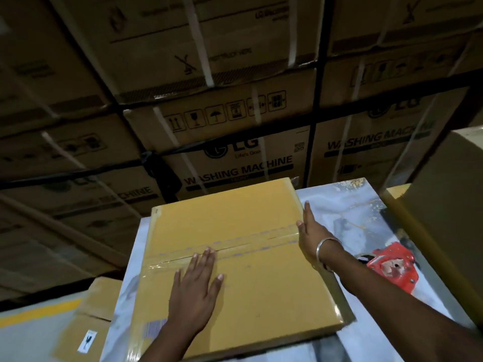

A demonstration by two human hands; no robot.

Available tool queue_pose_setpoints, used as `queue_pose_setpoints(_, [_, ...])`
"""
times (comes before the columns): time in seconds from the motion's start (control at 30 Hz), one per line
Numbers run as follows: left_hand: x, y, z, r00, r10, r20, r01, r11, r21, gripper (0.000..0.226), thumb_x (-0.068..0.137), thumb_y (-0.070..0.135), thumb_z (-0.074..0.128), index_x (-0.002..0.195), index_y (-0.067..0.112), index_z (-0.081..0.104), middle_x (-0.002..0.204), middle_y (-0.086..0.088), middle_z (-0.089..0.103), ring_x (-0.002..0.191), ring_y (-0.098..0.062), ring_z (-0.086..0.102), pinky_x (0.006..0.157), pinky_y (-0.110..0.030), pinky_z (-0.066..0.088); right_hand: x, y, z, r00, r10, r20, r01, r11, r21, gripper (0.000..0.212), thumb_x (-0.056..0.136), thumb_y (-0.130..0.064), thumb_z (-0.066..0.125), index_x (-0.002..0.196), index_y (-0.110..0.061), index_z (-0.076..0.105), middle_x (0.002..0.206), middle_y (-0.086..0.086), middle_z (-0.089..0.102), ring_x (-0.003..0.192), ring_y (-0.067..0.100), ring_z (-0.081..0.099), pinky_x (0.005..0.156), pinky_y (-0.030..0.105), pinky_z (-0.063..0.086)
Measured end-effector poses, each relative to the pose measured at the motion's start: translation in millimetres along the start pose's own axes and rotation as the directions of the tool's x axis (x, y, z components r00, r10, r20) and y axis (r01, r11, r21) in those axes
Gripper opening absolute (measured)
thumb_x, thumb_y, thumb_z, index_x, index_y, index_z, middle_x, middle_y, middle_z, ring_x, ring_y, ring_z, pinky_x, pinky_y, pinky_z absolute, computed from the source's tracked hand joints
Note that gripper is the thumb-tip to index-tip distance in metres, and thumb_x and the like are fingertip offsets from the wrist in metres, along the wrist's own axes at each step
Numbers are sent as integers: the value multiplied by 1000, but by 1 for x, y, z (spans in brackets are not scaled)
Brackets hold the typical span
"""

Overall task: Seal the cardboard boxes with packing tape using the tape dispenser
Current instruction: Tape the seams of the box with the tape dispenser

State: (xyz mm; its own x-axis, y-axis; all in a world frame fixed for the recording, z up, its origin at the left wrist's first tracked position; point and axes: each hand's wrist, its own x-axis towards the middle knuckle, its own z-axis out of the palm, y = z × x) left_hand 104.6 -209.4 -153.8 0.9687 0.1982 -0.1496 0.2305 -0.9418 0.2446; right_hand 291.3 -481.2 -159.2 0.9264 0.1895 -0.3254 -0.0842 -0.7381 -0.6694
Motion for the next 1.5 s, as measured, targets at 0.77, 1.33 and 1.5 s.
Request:
queue_pose_setpoints(0.77, [-79, -112, 4, 922, -380, -70, 276, 774, -569, 66, 105, 37, 41, 160, 18, 10, 166, -3, 19, 151, -22, 21, 116, -38, 30, -66, -52, 82, 975, 93, -201, -190, 816, -546, 75, 105, -56, 14, 161, -12, -7, 169, 10, -15, 156, 25, -13, 123, 55, 1])
queue_pose_setpoints(1.33, [-136, -121, 31, 678, -726, 116, -81, -230, -970, 31, 106, 22, 44, 112, 7, 69, 112, -9, 74, 111, -21, 68, 90, -28, 51, -132, -143, 203, 876, -392, 280, 480, 654, -585, 89, 94, -73, 9, 162, -17, -5, 168, 0, -19, 156, 17, -14, 124, 49, -4])
queue_pose_setpoints(1.5, [-165, -92, 53, 480, -869, -119, -90, 86, -992, 18, 98, 13, 60, 108, 11, 75, 103, 5, 77, 105, -10, 69, 86, -16, 52, -132, -141, 202, 871, -403, 281, 488, 653, -579, 83, 100, -68, 17, 162, -17, -3, 170, -1, -13, 156, 16, -10, 124, 50, -2])
